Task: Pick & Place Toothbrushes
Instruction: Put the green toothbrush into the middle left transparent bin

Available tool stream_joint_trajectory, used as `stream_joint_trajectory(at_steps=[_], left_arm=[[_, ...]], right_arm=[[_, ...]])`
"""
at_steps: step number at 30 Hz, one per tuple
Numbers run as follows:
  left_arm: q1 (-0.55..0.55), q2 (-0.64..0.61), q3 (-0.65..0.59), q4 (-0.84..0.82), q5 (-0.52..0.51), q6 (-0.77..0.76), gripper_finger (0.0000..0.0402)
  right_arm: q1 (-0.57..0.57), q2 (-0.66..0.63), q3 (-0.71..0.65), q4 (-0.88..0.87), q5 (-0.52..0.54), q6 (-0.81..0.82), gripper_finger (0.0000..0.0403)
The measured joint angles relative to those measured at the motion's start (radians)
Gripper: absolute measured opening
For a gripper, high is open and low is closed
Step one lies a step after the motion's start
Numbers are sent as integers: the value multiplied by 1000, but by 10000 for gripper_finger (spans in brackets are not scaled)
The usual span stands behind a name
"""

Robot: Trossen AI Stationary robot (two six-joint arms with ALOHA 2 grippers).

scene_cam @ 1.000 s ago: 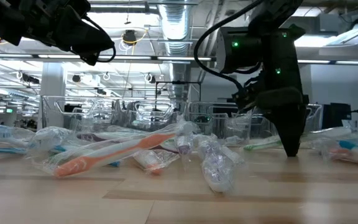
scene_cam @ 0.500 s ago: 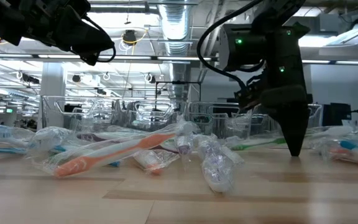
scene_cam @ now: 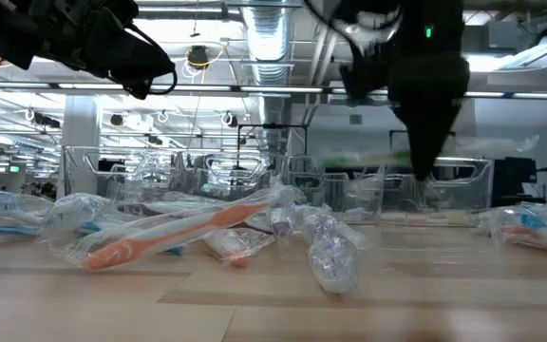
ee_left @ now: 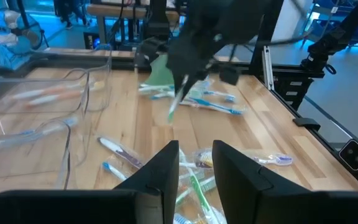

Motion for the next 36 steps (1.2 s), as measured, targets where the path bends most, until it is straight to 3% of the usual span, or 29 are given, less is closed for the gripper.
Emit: stream_joint_trajectory(at_steps=[5,11,24,36], left_arm=[[-27,7,0,63,0,13,90],[-97,106,-1,206,0,88,116],[-107,401,0,690,-96,112,249],[-107,504,0,874,-83,112,263]], right_arm=[[82,-1,106,2,222,-8,20],[128,-1,183,110,467,-167,11],[104,-1,209,494,470,-584,12],[27,-2,209,530,423,-627,12]])
